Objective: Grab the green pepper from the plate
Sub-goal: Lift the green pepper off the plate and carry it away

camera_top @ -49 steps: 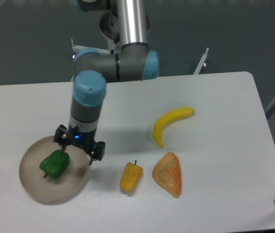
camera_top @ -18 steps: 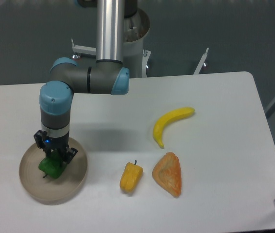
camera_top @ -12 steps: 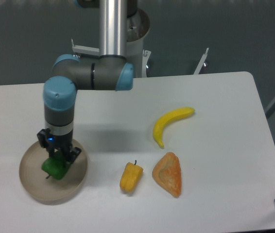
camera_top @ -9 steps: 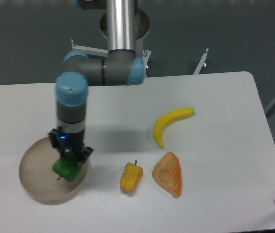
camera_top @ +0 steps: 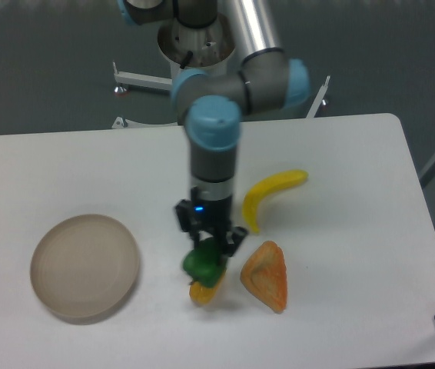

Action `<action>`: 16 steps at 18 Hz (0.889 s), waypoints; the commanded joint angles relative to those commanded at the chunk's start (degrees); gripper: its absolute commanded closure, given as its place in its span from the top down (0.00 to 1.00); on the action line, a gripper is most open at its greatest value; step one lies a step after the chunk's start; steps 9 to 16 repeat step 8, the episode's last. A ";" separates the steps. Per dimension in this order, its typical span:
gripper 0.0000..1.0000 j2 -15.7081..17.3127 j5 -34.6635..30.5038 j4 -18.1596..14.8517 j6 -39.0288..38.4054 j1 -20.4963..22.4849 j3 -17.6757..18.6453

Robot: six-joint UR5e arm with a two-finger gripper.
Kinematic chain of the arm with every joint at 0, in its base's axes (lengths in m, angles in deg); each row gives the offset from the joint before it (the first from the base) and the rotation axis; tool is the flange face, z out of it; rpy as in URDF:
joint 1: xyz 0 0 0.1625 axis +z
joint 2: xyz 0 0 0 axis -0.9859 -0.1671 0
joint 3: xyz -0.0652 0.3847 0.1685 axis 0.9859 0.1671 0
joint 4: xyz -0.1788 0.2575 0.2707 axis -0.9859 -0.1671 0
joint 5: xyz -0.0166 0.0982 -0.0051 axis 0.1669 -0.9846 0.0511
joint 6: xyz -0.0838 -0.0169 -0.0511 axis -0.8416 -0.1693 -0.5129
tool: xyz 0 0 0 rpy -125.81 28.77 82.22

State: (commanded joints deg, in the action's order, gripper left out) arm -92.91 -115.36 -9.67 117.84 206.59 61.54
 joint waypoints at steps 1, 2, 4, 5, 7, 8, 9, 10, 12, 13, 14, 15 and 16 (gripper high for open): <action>0.33 -0.18 -1.05 -0.17 0.88 0.53 -0.70; 0.33 -0.62 -1.76 -0.70 1.41 0.53 -1.15; 0.33 -1.49 -2.21 -0.88 1.94 0.53 -2.46; 0.33 -1.85 -2.29 -0.88 1.95 0.53 -2.90; 0.33 -1.94 -2.29 -0.79 1.95 0.53 -2.91; 0.33 -1.85 -2.29 -0.88 1.95 0.53 -2.82; 0.33 -1.85 -2.29 -0.88 1.95 0.53 -2.82; 0.33 -1.85 -2.29 -0.88 1.95 0.53 -2.82; 0.33 -1.85 -2.29 -0.88 1.95 0.53 -2.82; 0.33 -1.85 -2.29 -0.88 1.95 0.53 -2.82; 0.33 -1.85 -2.29 -0.88 1.95 0.53 -2.82; 0.33 -1.85 -2.29 -0.88 1.95 0.53 -2.82; 0.33 -1.85 -2.29 -0.88 1.95 0.53 -2.82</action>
